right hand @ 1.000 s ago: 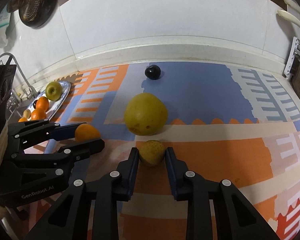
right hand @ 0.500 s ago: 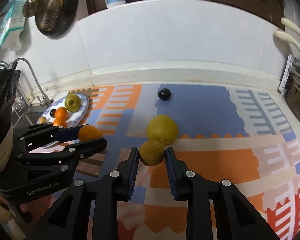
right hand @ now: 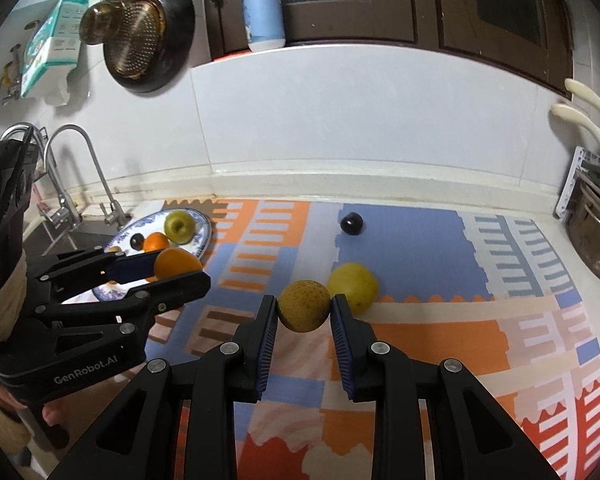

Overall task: Organize fruits
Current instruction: 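Grasp an orange with the left gripper while the right gripper grasps a small brown fruit, then carry the orange and brown fruit onto the plate and open both grippers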

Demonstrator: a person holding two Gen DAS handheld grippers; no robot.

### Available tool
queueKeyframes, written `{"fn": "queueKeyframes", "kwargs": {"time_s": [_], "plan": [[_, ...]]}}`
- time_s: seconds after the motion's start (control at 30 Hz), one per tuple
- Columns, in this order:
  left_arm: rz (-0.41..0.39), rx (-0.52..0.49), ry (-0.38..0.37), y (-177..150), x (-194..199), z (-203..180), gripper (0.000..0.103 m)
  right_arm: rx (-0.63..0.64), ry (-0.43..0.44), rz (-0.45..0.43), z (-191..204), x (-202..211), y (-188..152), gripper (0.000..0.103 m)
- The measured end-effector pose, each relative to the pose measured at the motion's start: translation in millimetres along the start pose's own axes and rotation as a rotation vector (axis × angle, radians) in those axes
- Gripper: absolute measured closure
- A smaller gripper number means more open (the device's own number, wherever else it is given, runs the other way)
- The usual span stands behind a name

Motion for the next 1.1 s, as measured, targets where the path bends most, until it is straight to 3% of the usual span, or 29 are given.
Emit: {"fn": "queueKeyframes", "kwargs": {"time_s": [0.53, 1.1], "plan": [[-0.112, 0.051, 0.083, 0, 59, 27, 0.068, 0.052, 0.055, -0.083, 39, 19, 20, 0.074], [-0.151, 0.146, 0.206, -13, 98, 80, 0.068, 0.125, 0.156, -0.126, 95, 9, 47, 0.074]]}}
Point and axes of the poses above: each gripper's, at about its wrist camera, not at the fingertips, and x roughly against the way its jaws point, z to its left, y to its top, the point moved 2 cm from there along -x, roughly the way its jaws point, and after that the axes turned 12 degrees about x, right-handed, at the moved point
